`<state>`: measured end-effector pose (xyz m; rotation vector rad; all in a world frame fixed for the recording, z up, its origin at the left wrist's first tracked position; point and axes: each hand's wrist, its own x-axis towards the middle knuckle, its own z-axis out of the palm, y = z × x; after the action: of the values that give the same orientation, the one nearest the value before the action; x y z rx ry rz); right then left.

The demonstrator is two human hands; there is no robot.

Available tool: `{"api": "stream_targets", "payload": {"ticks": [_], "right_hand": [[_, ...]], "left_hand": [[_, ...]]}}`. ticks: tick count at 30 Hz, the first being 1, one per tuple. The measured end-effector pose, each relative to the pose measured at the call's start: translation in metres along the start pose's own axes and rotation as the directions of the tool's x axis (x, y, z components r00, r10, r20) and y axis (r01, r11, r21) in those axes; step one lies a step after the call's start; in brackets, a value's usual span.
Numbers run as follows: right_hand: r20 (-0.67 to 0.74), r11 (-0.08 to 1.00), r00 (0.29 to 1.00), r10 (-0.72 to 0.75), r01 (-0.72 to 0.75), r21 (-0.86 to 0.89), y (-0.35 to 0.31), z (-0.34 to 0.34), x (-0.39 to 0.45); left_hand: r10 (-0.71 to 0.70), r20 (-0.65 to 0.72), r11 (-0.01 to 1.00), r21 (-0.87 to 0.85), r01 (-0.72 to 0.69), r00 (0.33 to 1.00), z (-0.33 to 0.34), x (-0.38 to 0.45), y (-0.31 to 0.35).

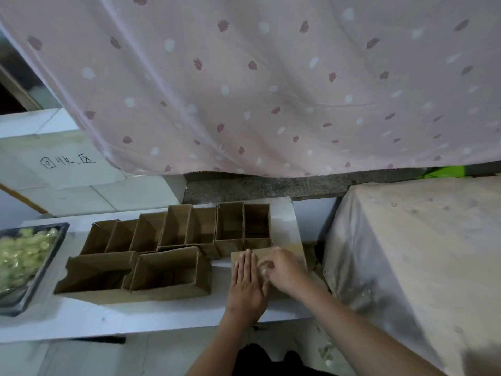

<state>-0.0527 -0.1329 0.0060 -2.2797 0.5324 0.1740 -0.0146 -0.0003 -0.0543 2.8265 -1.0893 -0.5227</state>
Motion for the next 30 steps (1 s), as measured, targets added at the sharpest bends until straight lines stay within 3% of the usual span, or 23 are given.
{"api": "stream_targets", "payload": {"ticks": [13, 16, 20, 26, 30], "right_hand": [[-0.067, 1.000, 0.998, -0.006, 0.008, 0.027, 0.031, -0.024, -0.010], [-0.040, 0.997, 0.999, -0.023, 0.026, 0.066, 0.036, -0.028, -0.012], [-0.052, 1.000, 0.999, -0.015, 0.014, -0.018, 0.038, -0.029, -0.007], [0.036, 0.995, 0.996, 0.080, -0.082, 0.062, 0.035, -0.031, -0.003], [0.001, 0.999, 1.000, 0.011, -0.011, 0.052, 0.032, -0.027, -0.003]], "left_hand": [[-0.053, 0.016, 0.998, 0.043, 0.052, 0.998, 0.000, 0.000, 0.009], [-0.051, -0.008, 0.998, 0.045, 0.051, 0.999, 0.002, -0.001, 0.008], [-0.053, -0.037, 0.998, 0.044, 0.055, 0.998, 0.005, 0.001, 0.008], [-0.049, -0.053, 0.998, 0.022, 0.050, 0.997, 0.004, 0.001, 0.006], [-0.057, -0.047, 0.998, 0.012, 0.057, 0.997, 0.005, 0.000, 0.007]]}}
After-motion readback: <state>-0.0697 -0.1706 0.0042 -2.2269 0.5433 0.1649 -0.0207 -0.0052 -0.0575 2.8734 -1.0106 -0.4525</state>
